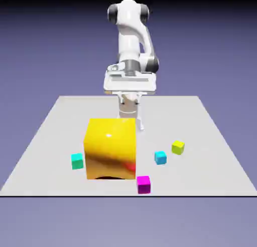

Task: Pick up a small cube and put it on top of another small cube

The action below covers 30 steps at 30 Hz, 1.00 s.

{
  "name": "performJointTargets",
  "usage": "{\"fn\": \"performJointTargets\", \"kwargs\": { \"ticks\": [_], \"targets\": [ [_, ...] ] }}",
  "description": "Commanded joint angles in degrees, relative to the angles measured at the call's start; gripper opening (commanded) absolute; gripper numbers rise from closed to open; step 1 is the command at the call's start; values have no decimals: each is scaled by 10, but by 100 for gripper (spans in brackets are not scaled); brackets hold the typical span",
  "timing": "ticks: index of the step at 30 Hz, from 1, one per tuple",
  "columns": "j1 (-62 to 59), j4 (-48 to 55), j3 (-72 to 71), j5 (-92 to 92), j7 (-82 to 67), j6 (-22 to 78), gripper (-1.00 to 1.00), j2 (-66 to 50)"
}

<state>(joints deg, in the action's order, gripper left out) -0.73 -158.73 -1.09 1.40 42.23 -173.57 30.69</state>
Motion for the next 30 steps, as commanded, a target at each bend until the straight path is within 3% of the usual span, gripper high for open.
{"fn": "performJointTargets", "kwargs": {
  "ticks": [1, 13, 24, 30],
  "targets": [
    [-10, 15, 3, -2, 4, 14, 0, -21],
    [-128, 196, 36, -29, 57, 180, 0, -270],
    [-163, 235, 240, -261, 184, 433, 0, -478],
    [-182, 228, 191, -337, 131, 352, 0, -563]
  ]
}}
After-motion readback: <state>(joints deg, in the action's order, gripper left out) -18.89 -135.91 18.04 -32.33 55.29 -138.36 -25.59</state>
